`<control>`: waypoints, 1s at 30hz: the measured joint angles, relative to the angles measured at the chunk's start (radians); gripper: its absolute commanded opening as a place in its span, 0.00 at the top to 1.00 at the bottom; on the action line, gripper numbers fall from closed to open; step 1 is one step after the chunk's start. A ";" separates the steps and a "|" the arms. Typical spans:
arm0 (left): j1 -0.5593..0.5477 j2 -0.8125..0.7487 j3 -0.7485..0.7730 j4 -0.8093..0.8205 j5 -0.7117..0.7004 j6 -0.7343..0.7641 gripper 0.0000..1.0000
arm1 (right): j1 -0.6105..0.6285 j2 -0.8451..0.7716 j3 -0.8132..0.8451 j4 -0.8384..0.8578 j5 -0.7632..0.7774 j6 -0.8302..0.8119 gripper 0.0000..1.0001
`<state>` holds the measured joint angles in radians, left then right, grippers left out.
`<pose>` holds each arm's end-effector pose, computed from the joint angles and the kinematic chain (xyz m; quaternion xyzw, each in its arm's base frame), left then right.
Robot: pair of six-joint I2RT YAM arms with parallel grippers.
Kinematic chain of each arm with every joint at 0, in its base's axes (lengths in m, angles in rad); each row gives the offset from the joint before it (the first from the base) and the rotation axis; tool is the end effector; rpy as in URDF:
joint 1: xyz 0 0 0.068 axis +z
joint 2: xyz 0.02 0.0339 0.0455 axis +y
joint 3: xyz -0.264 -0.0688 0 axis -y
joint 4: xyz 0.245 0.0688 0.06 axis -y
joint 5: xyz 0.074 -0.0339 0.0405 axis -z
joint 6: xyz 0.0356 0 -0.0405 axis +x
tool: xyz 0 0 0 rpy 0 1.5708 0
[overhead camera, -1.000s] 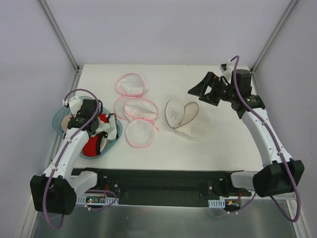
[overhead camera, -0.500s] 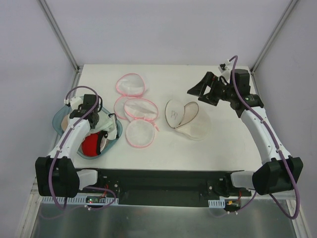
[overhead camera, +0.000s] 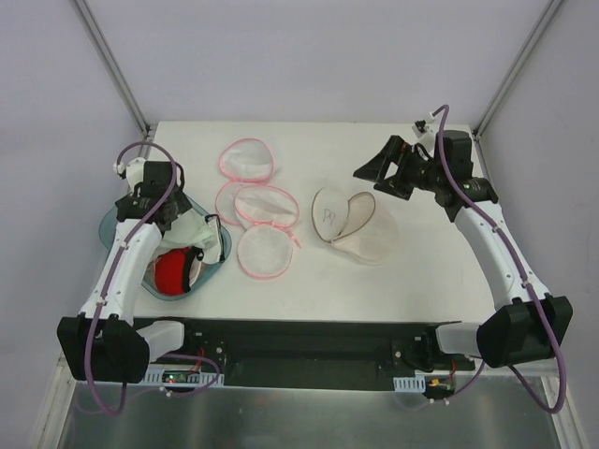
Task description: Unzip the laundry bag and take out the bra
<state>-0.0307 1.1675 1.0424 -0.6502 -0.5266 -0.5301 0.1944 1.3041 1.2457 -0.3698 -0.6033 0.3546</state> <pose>0.2422 0.0105 0.3119 -0.3177 0.8376 0.1271 0.4258 0.2831 0.0763 0.3709 -0.0959 0.8135 0.3805 0.4292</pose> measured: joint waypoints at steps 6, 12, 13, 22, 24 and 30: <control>0.000 -0.060 0.041 -0.042 0.000 0.028 0.09 | 0.000 0.000 0.000 0.000 0.000 0.000 0.00; -0.007 -0.085 0.138 -0.051 0.051 0.082 0.04 | 0.000 0.000 0.000 0.000 0.002 0.000 0.03; -0.023 -0.082 0.159 -0.050 0.064 0.096 0.02 | 0.000 0.000 0.000 -0.003 0.006 -0.002 0.04; -0.319 0.043 0.288 -0.021 0.273 0.211 0.01 | 0.009 -0.003 0.074 -0.242 0.348 -0.139 0.04; -0.349 0.080 0.288 -0.005 0.352 0.228 0.01 | 0.009 -0.010 0.075 -0.294 0.441 -0.167 0.04; -0.414 0.110 0.241 0.082 0.551 0.235 0.01 | 0.011 -0.057 0.063 -0.405 0.685 -0.225 0.04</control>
<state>-0.4442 1.2778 1.2835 -0.5686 0.0246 -0.2951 0.2054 1.2469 1.3090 -0.7746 0.0814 0.1291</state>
